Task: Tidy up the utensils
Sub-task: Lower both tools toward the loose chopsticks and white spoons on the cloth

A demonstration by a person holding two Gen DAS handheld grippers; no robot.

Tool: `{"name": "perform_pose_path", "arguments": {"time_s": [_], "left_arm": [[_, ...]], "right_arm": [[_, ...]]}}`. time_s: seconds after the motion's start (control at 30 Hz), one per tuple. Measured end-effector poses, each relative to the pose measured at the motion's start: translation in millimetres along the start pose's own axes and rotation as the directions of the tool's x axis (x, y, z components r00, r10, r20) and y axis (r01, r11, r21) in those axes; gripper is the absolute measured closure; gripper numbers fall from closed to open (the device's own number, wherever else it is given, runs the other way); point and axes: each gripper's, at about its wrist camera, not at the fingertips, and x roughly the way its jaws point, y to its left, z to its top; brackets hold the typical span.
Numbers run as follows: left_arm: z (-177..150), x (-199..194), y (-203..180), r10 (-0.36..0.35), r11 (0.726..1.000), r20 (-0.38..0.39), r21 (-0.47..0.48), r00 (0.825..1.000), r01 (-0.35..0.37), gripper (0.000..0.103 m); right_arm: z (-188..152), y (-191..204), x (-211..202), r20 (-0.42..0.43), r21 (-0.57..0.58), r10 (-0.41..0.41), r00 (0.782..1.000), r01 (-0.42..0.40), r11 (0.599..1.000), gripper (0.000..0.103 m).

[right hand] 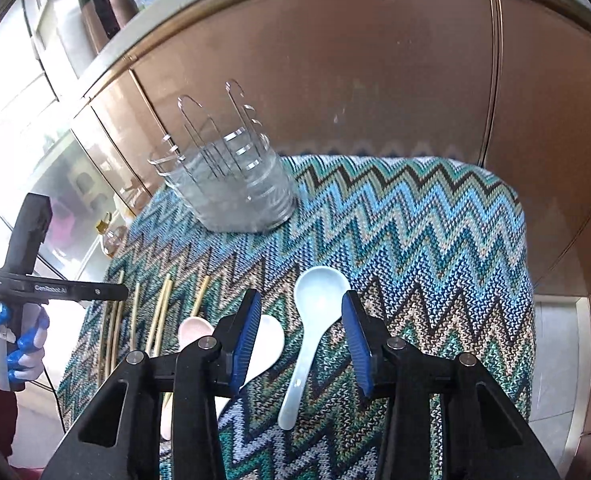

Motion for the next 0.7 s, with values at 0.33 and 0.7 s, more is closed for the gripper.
{"name": "perform_pose_path", "arguments": {"time_s": [0.33, 0.7], "left_arm": [[18, 28, -7, 0.064, 0.998, -0.047, 0.019, 0.997, -0.063, 0.080], [30, 60, -21, 0.116, 0.993, -0.100, 0.035, 0.988, -0.114, 0.086]], "right_arm": [[2, -11, 15, -0.027, 0.016, -0.008, 1.000, 0.008, 1.000, 0.061], [7, -18, 32, -0.060, 0.019, 0.001, 0.998, 0.000, 1.000, 0.061]]}}
